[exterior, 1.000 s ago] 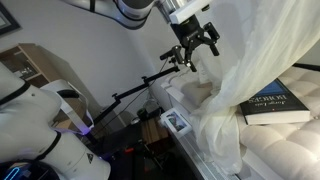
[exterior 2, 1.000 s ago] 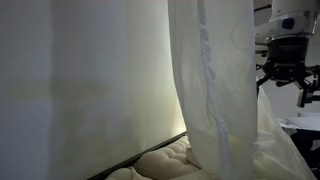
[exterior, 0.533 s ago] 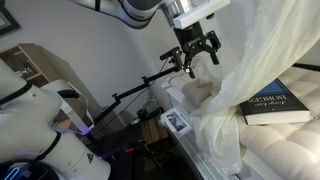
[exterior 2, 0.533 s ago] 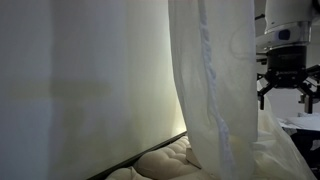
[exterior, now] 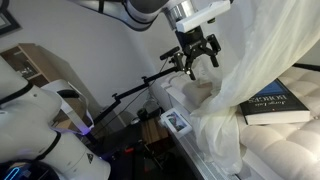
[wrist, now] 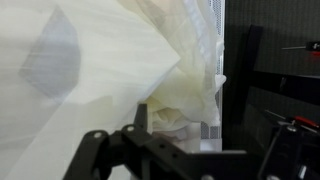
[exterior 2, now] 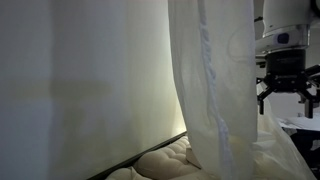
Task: Draw the curtain to the right
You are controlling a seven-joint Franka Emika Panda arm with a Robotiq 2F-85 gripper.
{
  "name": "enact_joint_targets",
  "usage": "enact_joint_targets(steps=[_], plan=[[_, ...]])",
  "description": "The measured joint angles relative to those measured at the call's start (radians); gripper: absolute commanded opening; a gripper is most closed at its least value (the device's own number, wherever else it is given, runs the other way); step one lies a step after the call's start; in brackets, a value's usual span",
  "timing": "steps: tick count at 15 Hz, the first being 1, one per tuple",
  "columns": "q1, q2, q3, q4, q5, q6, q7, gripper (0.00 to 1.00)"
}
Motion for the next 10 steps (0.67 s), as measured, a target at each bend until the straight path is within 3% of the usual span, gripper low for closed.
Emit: enact_joint_targets(steps=[10], plan=[[-0.014,0.36,-0.012,0.204,-0.073,-0.003,0.032,1.0]])
